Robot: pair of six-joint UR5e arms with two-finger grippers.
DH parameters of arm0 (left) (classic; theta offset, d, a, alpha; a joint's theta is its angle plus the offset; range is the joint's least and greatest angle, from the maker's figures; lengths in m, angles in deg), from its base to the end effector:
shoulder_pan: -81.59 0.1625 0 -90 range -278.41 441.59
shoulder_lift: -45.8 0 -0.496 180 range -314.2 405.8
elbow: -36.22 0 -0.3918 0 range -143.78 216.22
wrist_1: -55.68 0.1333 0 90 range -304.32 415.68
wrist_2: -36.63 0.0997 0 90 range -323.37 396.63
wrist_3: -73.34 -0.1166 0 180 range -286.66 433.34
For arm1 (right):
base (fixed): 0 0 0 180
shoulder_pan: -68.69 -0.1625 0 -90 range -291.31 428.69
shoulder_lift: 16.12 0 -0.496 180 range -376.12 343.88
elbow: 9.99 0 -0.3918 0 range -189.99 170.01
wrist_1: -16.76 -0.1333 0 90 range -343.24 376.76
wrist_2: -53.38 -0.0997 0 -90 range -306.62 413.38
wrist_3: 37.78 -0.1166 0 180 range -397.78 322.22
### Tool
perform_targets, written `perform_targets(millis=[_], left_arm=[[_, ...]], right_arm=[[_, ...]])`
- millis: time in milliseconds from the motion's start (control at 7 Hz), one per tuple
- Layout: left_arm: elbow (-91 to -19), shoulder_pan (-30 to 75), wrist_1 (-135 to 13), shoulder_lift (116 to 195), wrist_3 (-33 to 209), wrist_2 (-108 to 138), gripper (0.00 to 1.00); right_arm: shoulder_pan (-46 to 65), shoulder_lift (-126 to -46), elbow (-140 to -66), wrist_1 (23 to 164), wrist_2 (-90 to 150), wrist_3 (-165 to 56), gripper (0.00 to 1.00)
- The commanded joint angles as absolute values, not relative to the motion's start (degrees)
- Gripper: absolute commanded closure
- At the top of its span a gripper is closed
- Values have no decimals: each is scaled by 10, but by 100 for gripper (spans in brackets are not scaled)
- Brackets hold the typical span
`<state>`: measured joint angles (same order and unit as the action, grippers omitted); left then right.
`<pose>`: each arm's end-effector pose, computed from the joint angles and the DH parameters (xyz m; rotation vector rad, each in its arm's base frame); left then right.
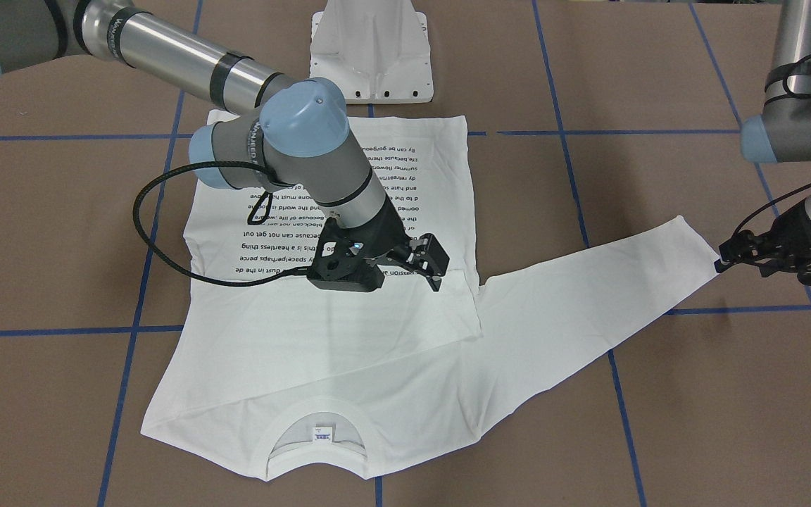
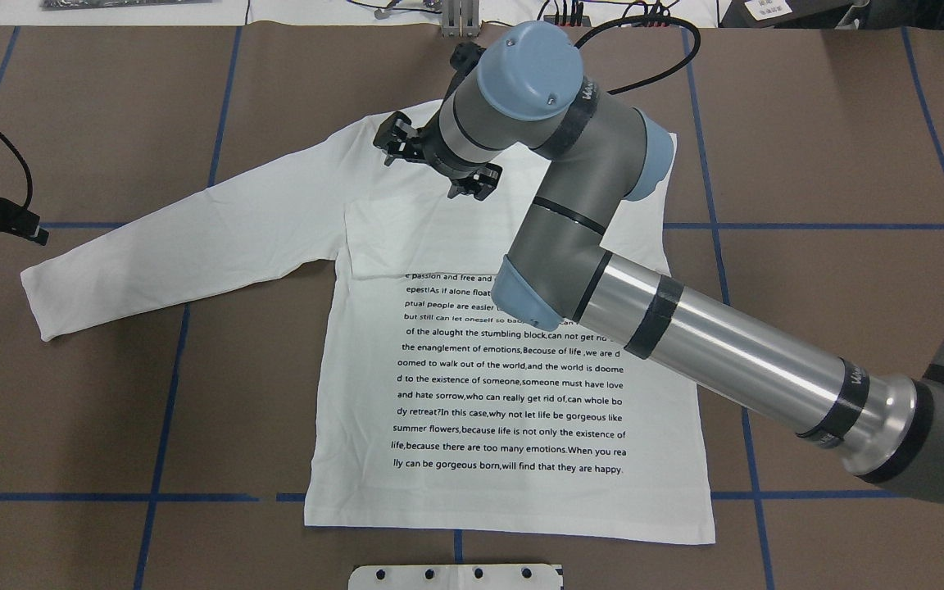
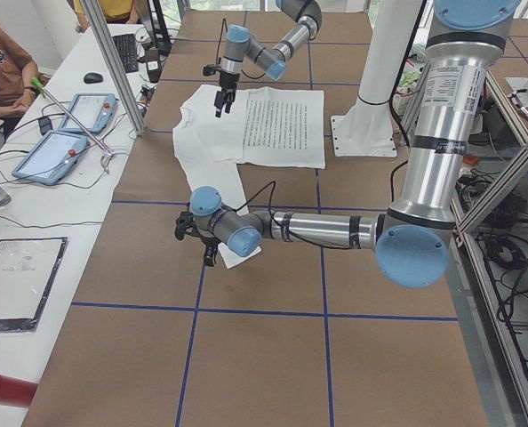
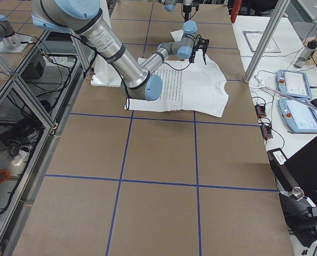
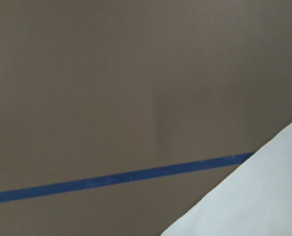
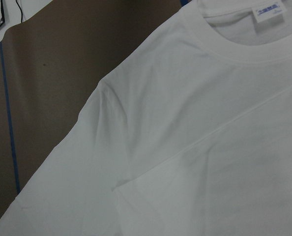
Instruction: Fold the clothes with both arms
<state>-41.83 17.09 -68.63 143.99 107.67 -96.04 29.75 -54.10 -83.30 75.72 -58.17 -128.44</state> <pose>0.2055 -0.5568 0.7023 0.0779 0.8818 0.0546 -0.6042 -0.6046 0.1933 0.0609 -1.1960 0.3897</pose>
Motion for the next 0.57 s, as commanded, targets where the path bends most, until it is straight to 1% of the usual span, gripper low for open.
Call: perform_targets(millis=[0, 143, 286, 429], left_arm=[[-392, 187, -702, 1439, 1092, -961, 15], [-390, 188, -702, 1438, 1093, -961, 20], [-381, 188, -702, 1437, 1092, -961, 29], [-380, 188, -702, 1437, 1094, -962, 45]], right_arm=[[284, -562, -843, 754, -590, -1265, 1], [283, -566, -847, 753, -589, -1264, 1], [283, -568, -854, 755, -590, -1265, 1], [283, -570, -861, 756, -590, -1265, 1]])
